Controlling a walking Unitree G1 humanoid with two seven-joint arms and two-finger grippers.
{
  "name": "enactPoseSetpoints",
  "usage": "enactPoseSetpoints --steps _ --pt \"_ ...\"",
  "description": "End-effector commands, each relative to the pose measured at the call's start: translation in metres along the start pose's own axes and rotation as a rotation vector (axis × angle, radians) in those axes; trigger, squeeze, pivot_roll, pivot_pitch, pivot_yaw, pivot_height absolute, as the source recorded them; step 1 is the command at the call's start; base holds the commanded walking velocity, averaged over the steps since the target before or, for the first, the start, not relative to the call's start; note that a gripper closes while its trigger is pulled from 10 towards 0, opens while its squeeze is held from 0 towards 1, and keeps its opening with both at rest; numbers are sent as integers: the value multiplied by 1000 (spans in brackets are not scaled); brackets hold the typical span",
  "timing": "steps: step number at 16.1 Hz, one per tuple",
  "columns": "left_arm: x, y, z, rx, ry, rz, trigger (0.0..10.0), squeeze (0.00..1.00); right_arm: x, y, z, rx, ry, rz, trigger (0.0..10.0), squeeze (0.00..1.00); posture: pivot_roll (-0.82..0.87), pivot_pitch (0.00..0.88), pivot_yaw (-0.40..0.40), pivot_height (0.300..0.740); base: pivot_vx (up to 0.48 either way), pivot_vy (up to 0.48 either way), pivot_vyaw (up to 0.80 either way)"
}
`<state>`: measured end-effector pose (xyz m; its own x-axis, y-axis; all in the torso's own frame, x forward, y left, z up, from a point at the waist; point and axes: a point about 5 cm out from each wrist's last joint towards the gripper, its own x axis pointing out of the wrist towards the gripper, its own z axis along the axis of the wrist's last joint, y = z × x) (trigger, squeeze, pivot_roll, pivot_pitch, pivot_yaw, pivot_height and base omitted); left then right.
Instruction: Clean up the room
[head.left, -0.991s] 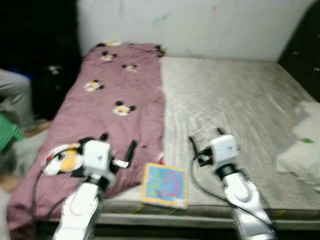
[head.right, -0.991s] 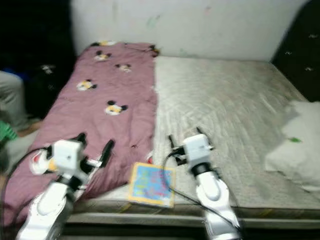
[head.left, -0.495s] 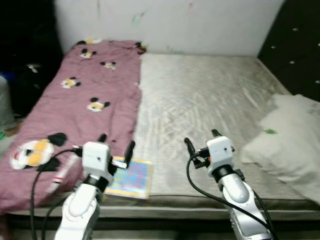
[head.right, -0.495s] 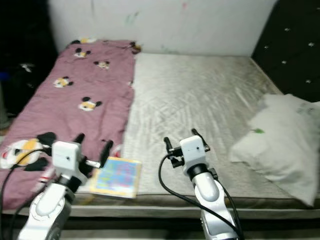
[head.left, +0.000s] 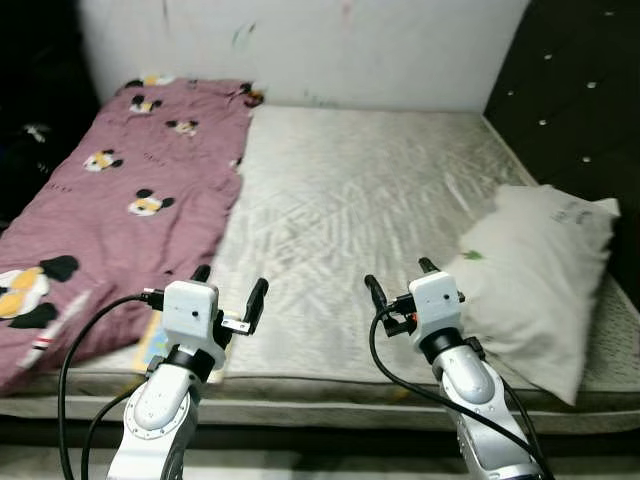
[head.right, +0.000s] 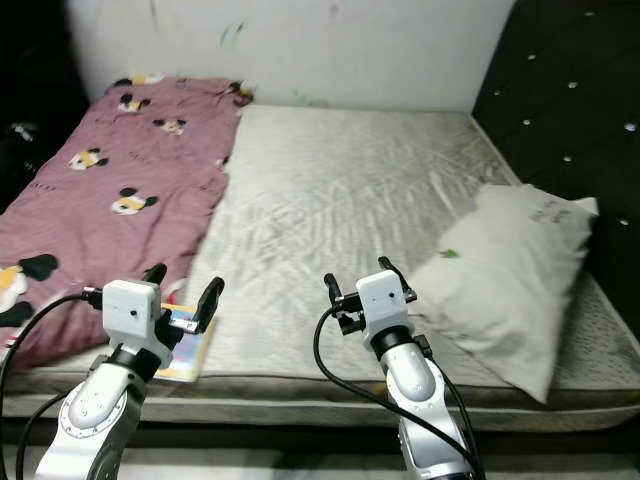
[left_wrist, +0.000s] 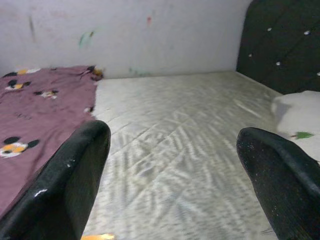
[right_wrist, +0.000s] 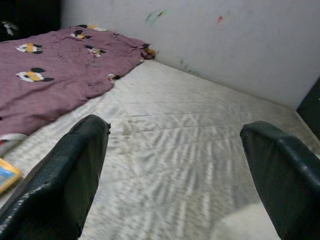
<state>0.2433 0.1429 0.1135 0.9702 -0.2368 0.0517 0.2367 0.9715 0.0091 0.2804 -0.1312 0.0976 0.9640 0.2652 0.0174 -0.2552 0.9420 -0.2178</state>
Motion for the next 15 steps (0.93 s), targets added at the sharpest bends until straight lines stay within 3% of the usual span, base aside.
enactPoseSetpoints --steps 1,7,15 --pt "1 -6 -1 -2 0 -17 10000 0 -2 -7 -1 -9 1 -16 10000 0 -54 17 -19 740 0 -341 0" --pt "0 -8 4 -16 -45 -66 10000 0 -2 -8 -1 -13 1 -12 10000 0 -56 20 -24 740 0 -42 0" --pt "-1 -11 4 -20 -56 -87 10000 0 -2 -8 -1 -19 3 -8 10000 0 -58 27 -28 740 380 0 0"
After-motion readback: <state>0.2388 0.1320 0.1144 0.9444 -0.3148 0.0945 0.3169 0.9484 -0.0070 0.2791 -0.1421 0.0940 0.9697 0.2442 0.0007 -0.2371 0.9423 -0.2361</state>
